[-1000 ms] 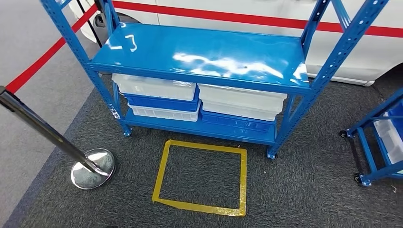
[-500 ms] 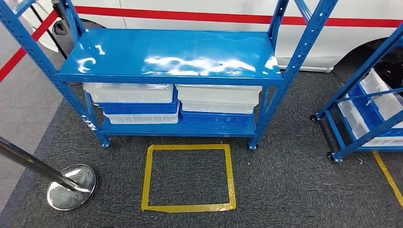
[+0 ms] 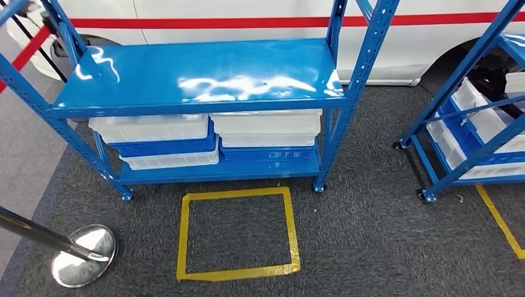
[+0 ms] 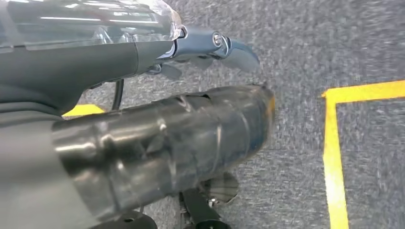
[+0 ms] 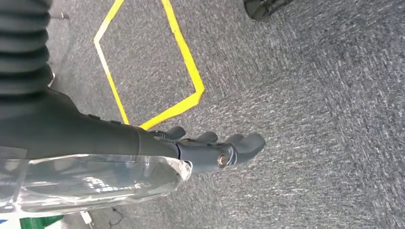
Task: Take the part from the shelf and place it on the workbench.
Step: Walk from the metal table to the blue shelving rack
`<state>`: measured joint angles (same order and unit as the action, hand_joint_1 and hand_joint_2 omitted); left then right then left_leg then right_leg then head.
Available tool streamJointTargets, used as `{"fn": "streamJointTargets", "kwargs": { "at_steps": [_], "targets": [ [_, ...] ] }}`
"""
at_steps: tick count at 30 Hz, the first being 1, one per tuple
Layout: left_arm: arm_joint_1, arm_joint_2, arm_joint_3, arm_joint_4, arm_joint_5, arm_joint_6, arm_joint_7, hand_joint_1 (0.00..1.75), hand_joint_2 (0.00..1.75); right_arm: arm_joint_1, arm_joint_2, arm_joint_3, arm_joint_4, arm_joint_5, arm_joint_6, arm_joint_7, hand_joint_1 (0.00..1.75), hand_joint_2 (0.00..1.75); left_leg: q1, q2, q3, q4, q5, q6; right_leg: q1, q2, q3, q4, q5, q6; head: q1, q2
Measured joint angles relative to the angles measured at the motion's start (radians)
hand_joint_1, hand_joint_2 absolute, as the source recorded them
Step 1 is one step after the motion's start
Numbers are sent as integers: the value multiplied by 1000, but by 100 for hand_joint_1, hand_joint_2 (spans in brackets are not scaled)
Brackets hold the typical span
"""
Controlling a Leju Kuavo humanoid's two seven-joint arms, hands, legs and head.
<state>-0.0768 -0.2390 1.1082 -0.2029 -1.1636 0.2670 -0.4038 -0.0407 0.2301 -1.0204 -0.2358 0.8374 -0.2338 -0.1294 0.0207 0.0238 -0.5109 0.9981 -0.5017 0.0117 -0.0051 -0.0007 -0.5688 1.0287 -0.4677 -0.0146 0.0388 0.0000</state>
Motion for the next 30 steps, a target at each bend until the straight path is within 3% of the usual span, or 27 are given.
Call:
{"fn": "streamJointTargets", "kwargs": {
  "at_steps": [2, 13, 30],
  "targets": [
    [0, 0, 0, 0, 0, 1, 0, 0, 175, 0, 0, 0, 0, 1, -4, 0, 0, 175, 2, 0, 3, -4, 2, -15, 2, 1, -1, 3, -3, -3, 0, 0],
    [4, 2, -14, 0, 2, 17, -6, 0, 175, 2, -2, 6, 0, -5, -23, 2, 0, 175, 2, 0, 4, -8, 4, -22, 2, 1, -2, 5, -5, -6, 0, 0],
    [67, 68, -311, -37, 345, -61, 110, 0, 175, 48, -58, 269, -25, -248, 55, 34, 0, 175, 0, 0, 4, -4, 2, -23, 0, 1, 0, 5, -4, -6, 0, 0]
  ]
}}
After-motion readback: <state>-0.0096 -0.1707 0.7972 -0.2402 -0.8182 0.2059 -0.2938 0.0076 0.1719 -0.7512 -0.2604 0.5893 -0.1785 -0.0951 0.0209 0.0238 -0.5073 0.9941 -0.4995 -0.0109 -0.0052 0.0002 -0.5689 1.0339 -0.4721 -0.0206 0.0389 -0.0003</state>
